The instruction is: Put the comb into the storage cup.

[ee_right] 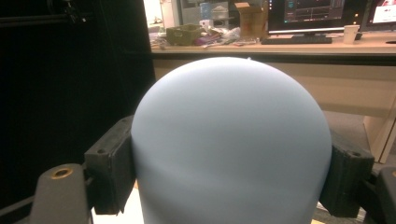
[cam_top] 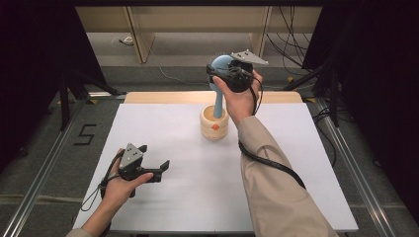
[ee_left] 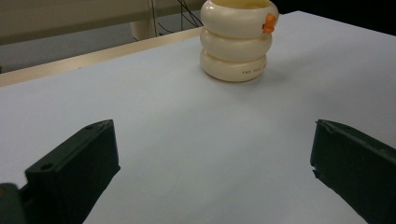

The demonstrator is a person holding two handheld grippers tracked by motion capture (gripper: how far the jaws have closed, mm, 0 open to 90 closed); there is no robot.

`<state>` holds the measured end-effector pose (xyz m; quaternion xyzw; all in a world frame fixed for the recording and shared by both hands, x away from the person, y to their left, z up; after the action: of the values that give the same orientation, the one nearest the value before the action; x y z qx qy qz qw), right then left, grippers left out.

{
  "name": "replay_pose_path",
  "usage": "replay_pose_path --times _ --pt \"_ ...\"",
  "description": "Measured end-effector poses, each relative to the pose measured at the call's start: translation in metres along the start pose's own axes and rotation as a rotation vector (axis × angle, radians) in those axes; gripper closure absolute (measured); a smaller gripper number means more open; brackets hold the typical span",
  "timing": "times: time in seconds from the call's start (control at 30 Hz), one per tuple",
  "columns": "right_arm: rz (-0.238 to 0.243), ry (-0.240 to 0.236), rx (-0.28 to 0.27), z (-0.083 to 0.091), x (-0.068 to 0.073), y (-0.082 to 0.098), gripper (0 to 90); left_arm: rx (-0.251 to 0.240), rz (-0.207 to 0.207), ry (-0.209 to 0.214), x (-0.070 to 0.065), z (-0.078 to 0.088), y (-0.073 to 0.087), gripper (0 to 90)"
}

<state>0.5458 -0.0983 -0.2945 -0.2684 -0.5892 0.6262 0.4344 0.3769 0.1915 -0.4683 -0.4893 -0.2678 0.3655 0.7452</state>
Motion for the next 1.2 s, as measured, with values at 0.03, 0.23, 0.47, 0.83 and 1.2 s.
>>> replay_pose_path --times 0.03,0.23,0.47,0.83,1.2 --pt "0.0 0.0 0.0 0.0 0.0 0.0 21.4 0.0 0.0 0.0 0.0 0.0 0.0 0.7" --pt "0.005 0.002 0.0 -0.003 0.0 0.003 21.4 -0.002 0.003 0.001 0.0 0.0 0.0 0.7" --pt "0.013 0.008 -0.007 -0.004 0.0 0.005 21.4 -0.002 0.003 0.0 0.0 0.0 0.0 0.7" --pt "0.019 0.008 -0.008 -0.006 0.001 0.008 21.4 0.0 0.003 0.0 0.0 0.0 0.001 0.7" --pt "0.027 0.006 -0.005 -0.007 0.0 0.012 21.3 0.003 0.002 0.002 -0.001 -0.001 0.001 0.7"
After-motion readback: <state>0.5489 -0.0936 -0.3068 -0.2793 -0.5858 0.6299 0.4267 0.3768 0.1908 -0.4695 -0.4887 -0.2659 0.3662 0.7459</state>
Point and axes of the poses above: each handheld gripper's, and its own axes: z roughly backward along the jaws, y roughly out of its underside, x roughly to its left, the point moved 2 cm from there along -z, roughly forward along the jaws, and after that the axes turned 5 degrees about -z, right-handed, at the moved point
